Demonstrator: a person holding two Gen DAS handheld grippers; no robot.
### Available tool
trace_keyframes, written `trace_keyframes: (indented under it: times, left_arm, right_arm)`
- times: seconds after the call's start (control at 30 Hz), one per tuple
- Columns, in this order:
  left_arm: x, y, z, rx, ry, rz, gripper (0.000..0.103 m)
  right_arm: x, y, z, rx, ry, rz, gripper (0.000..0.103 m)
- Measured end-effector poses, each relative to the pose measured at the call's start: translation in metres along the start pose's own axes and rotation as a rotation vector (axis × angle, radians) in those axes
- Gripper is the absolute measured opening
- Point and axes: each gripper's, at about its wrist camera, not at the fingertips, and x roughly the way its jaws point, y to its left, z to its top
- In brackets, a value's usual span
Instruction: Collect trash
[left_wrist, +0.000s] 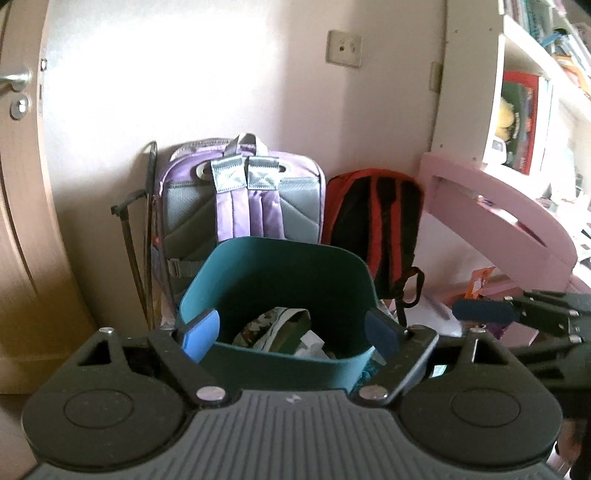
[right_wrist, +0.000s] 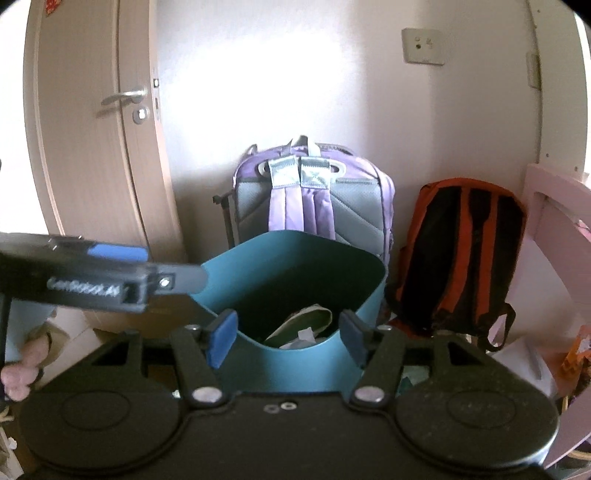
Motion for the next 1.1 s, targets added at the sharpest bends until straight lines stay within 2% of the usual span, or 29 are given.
trace_keyframes:
  times: [0.13,0.57,0.73,1.1]
  left_arm:
    - [-0.023,-0.002,-0.011,0.004,-0.035,0.011,0.102]
    - [-0.069,0.003,-0.042,-0.025,-0.058,0.042,0.102]
    - [-0.082,-0.001,-0.043,-0.017,-0.073,0.060,0.102]
    - [-0.095,-0.012,-0.040,-0.019,-0.097,0.030,0.102]
  right_arm:
    - [-0.016,0.004,-0.003,0.001,-0.018,-0.009,0.065]
    - [-0.048,0.014,-0.021,0.026,-0.034,-0.027,0.068]
    - [-0.055,0.019,-0.021,0.024,-0.028,-0.024,0.069]
    - [-0.076,0.023,-0.019,0.015,-0.062,-0.012,0.069]
